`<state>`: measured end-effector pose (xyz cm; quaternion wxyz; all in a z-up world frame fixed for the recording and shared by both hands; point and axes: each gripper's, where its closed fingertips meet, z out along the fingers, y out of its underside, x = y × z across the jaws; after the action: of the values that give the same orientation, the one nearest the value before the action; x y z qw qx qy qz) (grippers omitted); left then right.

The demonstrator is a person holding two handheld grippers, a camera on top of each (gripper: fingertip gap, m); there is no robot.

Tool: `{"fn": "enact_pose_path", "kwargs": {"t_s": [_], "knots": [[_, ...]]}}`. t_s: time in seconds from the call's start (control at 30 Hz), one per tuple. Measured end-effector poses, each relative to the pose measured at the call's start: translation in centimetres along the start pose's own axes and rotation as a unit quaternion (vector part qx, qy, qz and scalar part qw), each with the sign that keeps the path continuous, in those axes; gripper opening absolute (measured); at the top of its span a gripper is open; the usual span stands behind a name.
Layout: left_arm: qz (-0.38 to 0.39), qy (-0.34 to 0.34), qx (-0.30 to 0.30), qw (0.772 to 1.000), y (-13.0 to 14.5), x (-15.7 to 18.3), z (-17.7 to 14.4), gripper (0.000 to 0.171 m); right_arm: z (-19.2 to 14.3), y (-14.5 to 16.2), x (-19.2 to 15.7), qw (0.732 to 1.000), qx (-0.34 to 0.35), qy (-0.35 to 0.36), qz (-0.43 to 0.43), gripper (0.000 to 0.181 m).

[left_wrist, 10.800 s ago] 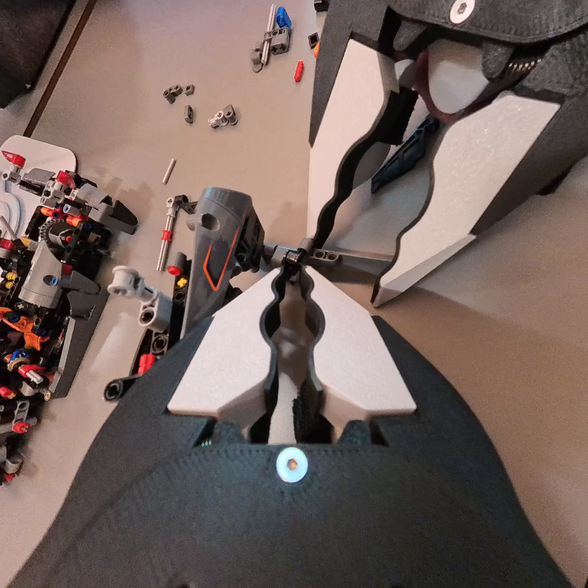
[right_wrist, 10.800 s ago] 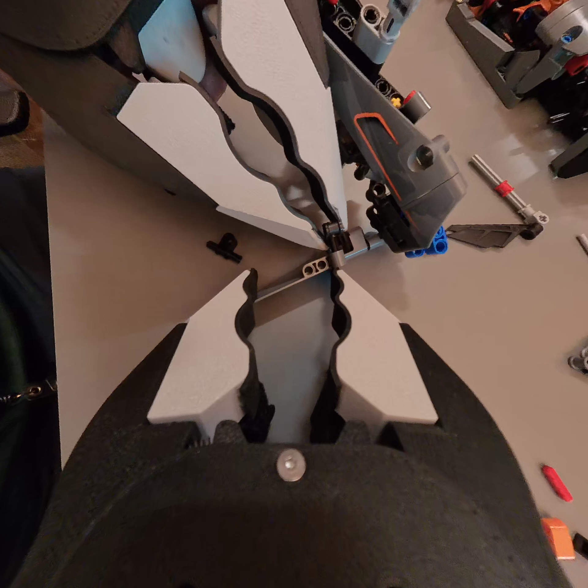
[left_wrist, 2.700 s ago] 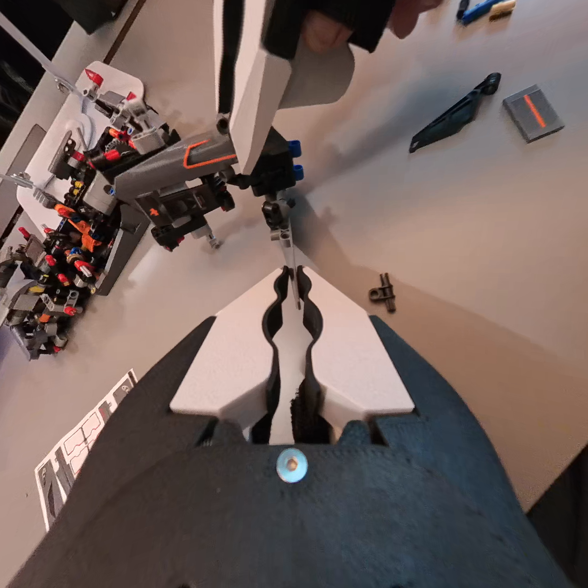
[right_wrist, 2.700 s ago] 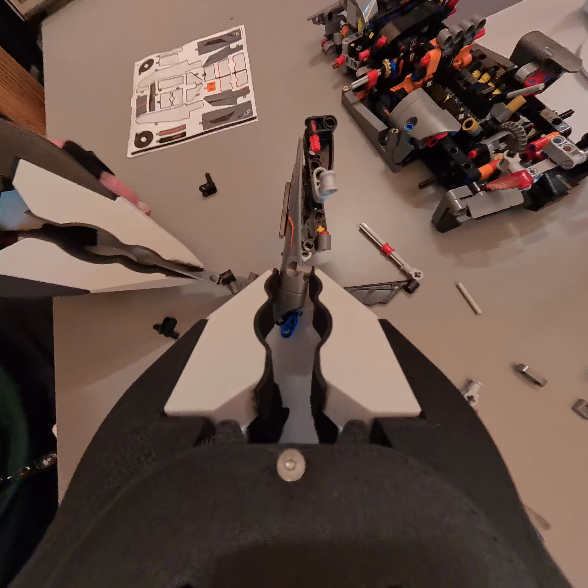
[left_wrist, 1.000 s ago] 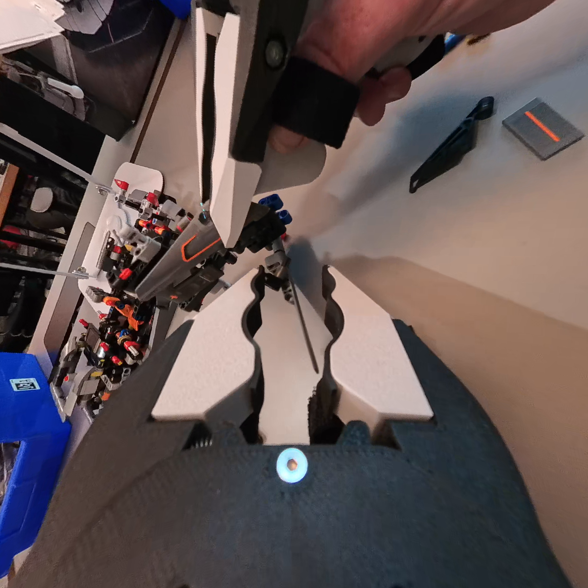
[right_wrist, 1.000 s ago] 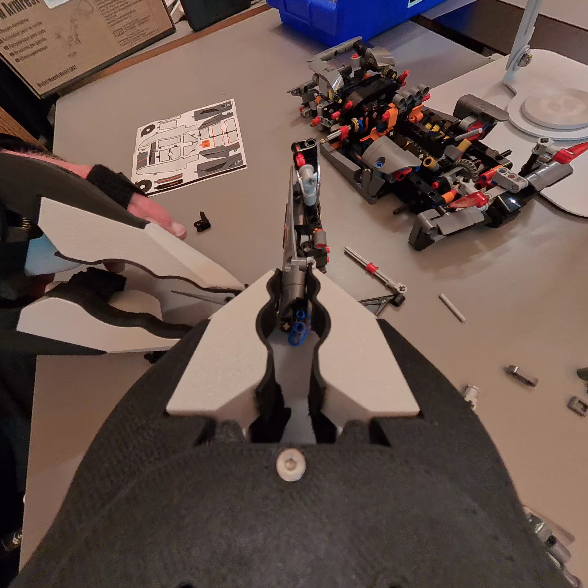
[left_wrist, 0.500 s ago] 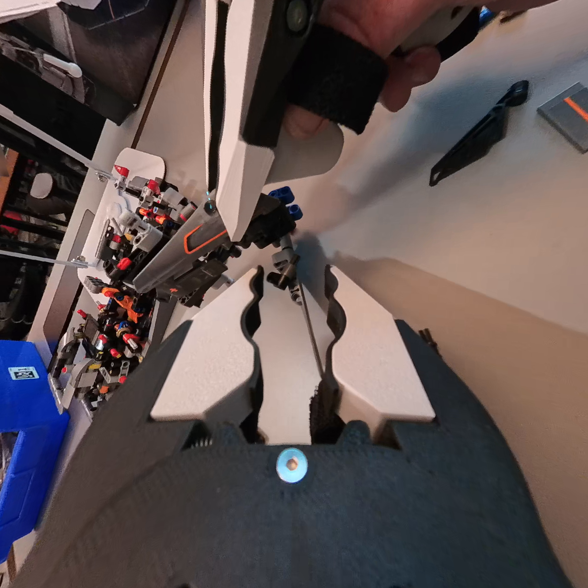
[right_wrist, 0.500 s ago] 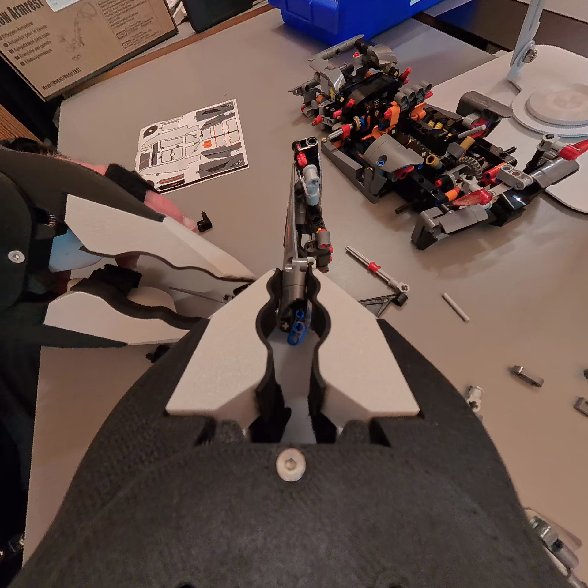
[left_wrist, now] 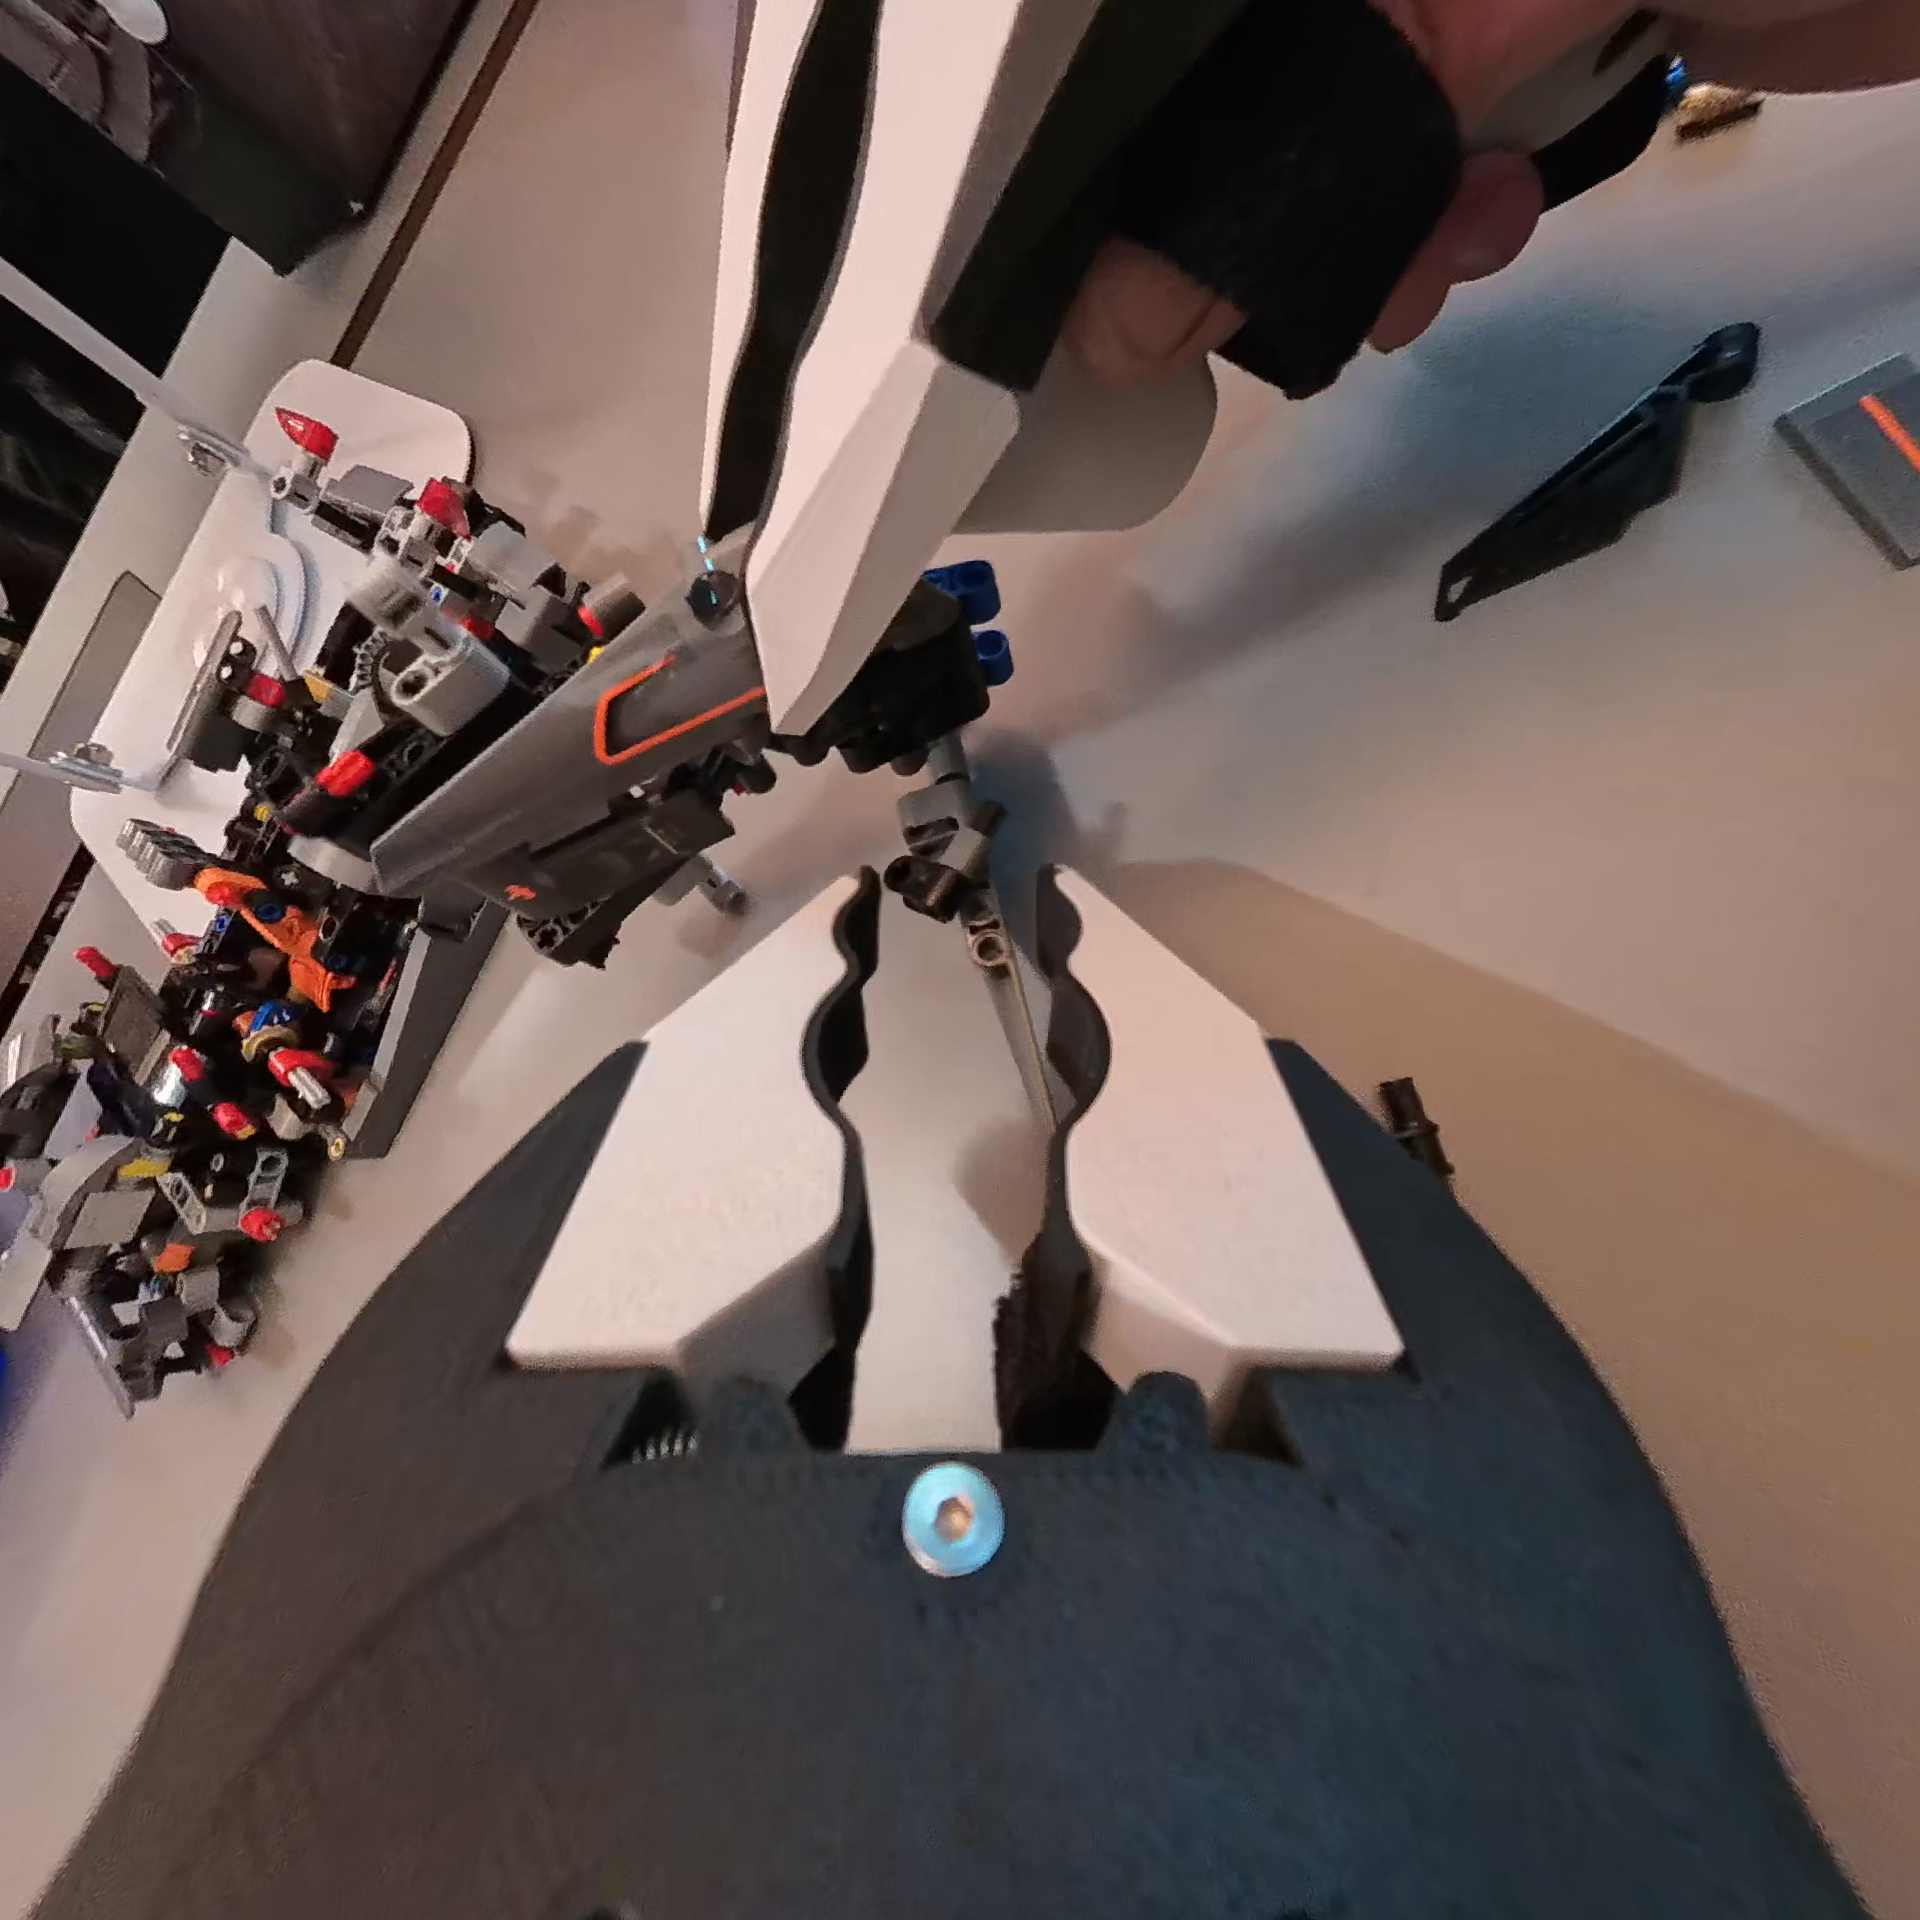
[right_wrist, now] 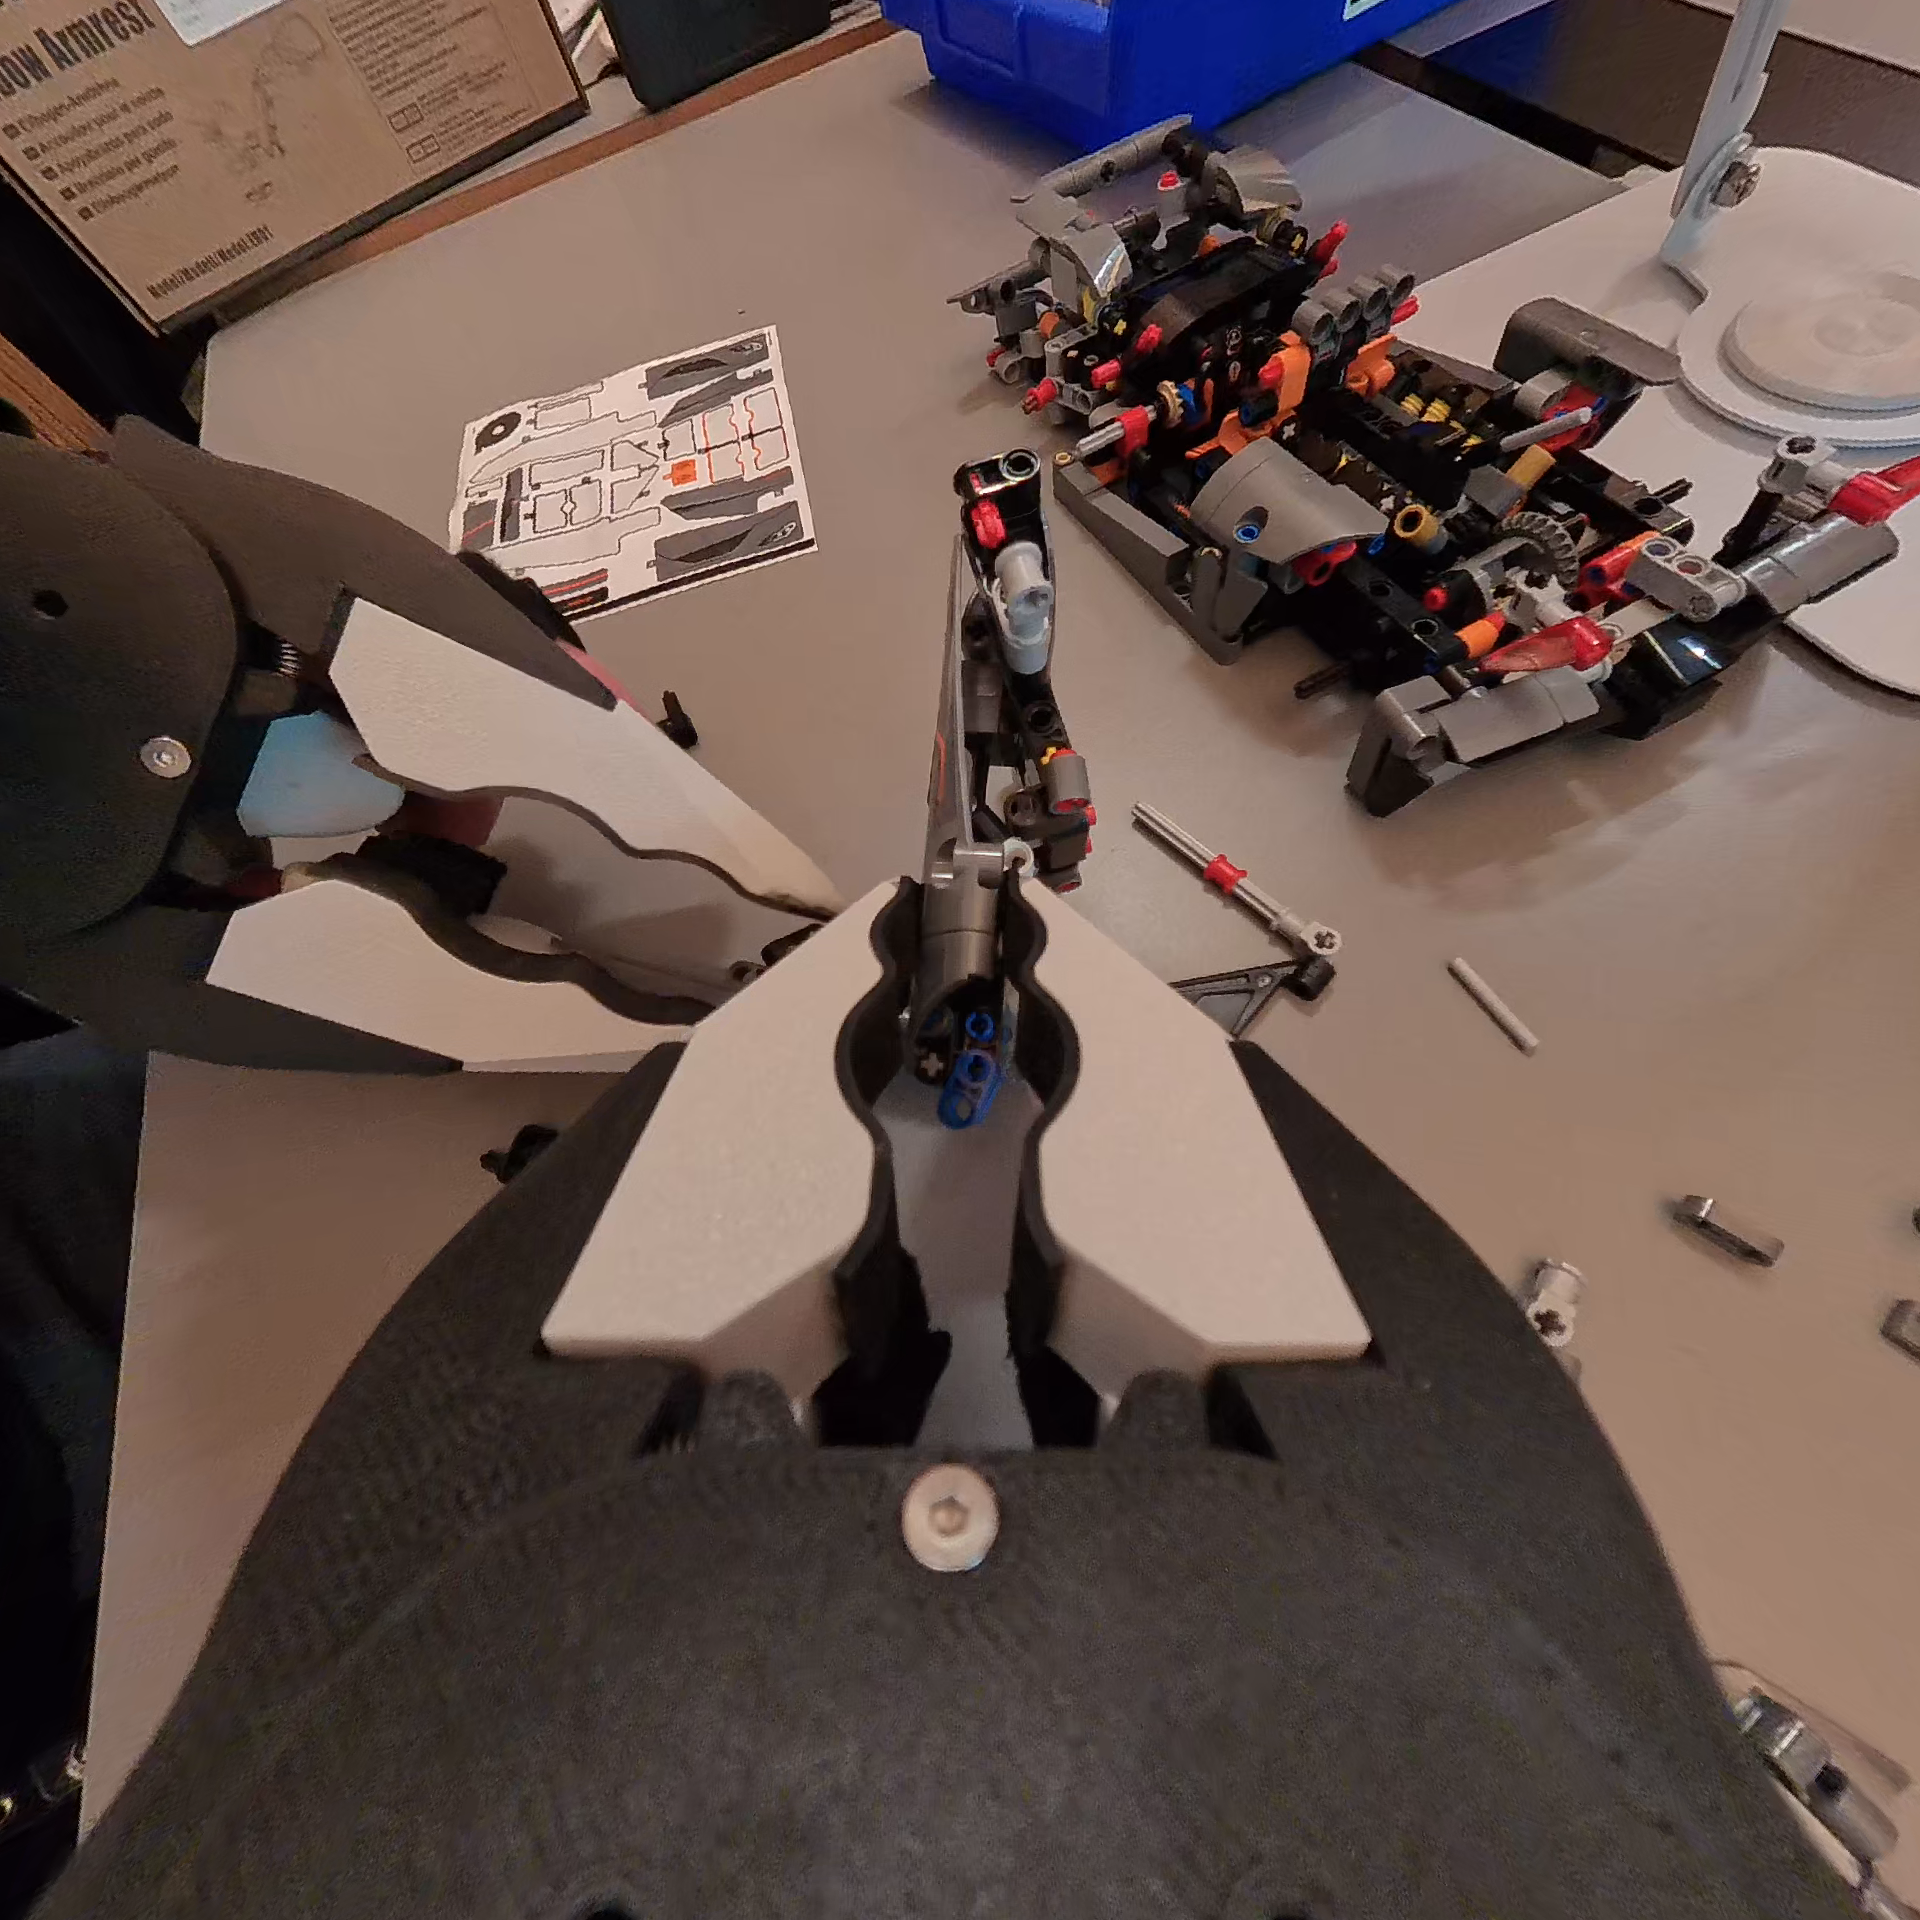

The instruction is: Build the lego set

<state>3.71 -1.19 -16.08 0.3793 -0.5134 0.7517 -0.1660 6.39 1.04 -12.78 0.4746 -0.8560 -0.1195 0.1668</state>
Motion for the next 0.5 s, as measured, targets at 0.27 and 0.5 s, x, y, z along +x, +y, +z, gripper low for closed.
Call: {"fn": "enact_pose_path", "kwargs": {"t_s": [0.27, 0.5], "knots": [[0.029, -0.024, 0.019, 0.999, -0.7, -0.28, -0.26, 0.023, -0.07, 0.03, 0.15, 1.0, 0.0, 0.0, 0.004, 0.013], [0.049, -0.034, 0.007, 0.998, -0.36, -0.14, 0.03, 0.026, -0.06, 0.09, 0.16, 1.0, -0.001, 0.0, 0.005, 0.013]]}}
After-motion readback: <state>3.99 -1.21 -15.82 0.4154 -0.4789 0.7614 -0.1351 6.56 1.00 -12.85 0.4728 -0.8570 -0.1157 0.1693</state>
